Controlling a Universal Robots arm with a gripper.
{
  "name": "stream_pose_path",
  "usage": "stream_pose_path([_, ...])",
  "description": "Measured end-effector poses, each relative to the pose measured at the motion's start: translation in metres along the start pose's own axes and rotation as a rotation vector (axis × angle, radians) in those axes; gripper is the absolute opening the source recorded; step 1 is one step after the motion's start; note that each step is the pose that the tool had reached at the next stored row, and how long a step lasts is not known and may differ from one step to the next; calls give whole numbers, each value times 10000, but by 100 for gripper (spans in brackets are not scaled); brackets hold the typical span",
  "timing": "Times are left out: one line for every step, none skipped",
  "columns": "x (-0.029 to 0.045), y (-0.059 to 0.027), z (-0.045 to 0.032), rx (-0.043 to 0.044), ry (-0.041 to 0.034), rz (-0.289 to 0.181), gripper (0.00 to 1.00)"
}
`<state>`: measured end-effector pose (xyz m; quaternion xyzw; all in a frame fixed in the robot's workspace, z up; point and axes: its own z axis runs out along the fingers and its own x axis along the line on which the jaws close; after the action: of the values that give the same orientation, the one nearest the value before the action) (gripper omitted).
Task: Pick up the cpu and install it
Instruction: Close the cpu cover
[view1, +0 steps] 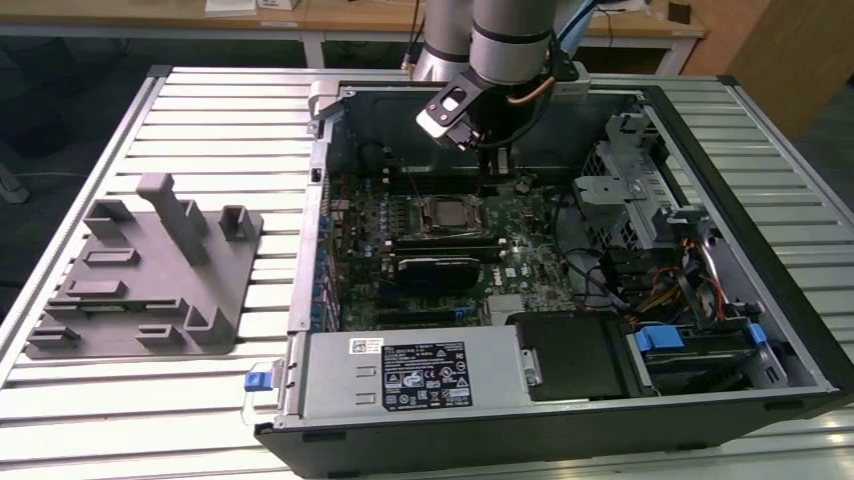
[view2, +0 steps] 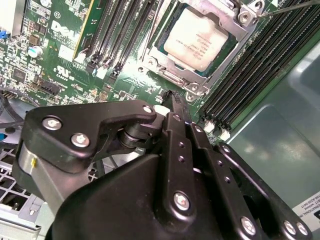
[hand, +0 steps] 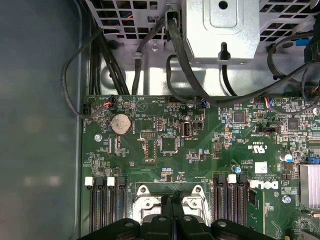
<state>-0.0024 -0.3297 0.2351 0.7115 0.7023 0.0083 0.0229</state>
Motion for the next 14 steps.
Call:
stream_pose_path([0, 0, 0, 0, 0, 0, 11])
stream_pose_path([0, 0, 0, 0, 0, 0, 11])
stream_pose_path([0, -5, 0, 0, 0, 1, 11])
stream_pose_path([0, -16, 1, 0, 0, 1, 11])
stream_pose_path([0, -28, 2, 0, 0, 0, 11])
stream_pose_path([0, -40, 2, 0, 0, 0, 11])
stream_pose_path([-1, -53, 4, 0, 0, 0, 11])
stream_pose_path([-1, -67, 5, 0, 0, 1, 11])
stream_pose_path([-4, -79, 7, 0, 0, 1, 11])
stream_pose_path([-8, -91, 9, 0, 0, 1, 11])
stream_pose_path([-13, -103, 11, 0, 1, 1, 11])
stream_pose_path([-18, -116, 13, 0, 0, 1, 11])
stream_pose_path([-23, -131, 16, 0, 0, 2, 11])
stream_pose_path([-28, -148, 19, 0, 0, 1, 11])
